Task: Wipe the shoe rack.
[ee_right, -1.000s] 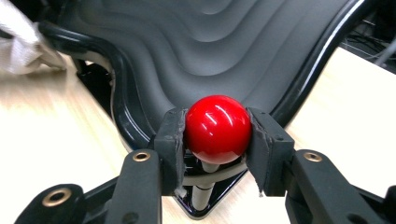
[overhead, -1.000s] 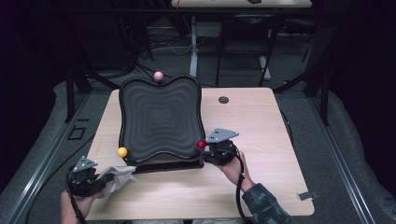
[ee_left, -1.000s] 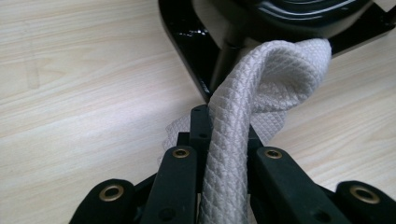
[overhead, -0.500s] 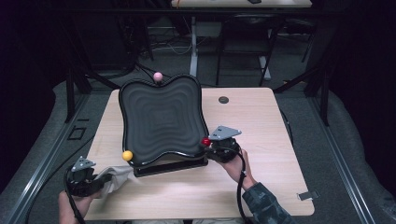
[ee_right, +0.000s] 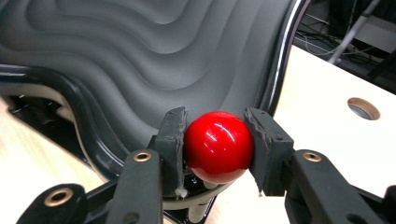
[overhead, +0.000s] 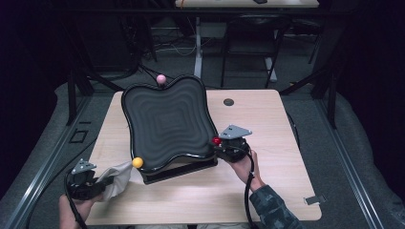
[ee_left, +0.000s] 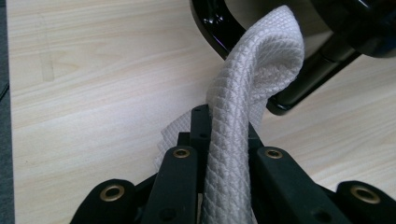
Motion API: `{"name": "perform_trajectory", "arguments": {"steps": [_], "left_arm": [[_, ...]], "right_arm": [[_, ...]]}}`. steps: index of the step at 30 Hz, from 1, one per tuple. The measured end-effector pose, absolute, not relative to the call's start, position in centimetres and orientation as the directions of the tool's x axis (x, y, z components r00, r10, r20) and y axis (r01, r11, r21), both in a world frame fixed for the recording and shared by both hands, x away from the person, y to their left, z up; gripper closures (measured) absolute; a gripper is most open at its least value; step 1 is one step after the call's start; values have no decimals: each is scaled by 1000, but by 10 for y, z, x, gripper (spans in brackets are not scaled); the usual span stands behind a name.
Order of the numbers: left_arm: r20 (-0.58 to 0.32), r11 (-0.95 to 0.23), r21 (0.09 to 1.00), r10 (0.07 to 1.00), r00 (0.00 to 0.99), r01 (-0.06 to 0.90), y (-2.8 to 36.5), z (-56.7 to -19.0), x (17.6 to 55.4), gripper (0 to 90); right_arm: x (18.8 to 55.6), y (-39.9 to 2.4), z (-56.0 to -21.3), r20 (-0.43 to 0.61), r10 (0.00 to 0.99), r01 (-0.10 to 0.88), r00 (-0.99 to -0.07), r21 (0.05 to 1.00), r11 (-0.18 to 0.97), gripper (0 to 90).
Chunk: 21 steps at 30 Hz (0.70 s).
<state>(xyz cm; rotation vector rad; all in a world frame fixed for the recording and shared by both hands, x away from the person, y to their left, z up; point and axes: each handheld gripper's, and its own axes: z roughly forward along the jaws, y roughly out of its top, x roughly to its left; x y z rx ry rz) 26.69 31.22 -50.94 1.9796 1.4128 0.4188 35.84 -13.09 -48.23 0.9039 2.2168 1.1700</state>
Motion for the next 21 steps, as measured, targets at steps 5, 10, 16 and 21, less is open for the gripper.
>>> {"name": "perform_trajectory", "arguments": {"steps": [5, 10, 16, 21], "left_arm": [[-121, -188, 677, 925, 360, 712, 315, -506, 271, 828], [-122, -188, 677, 925, 360, 712, 316, -502, 275, 827], [-118, -191, 680, 924, 363, 708, 315, -498, 279, 829], [-121, -167, 698, 931, 344, 696, 318, -493, 283, 829]], "right_arm": [[366, -141, -481, -79, 757, 358, -649, 846, 395, 591], [367, -142, -481, -83, 760, 346, -645, 854, 388, 594], [371, -148, -481, -82, 762, 352, -642, 852, 388, 599], [373, -152, -481, -79, 775, 362, -627, 852, 379, 598]]}}
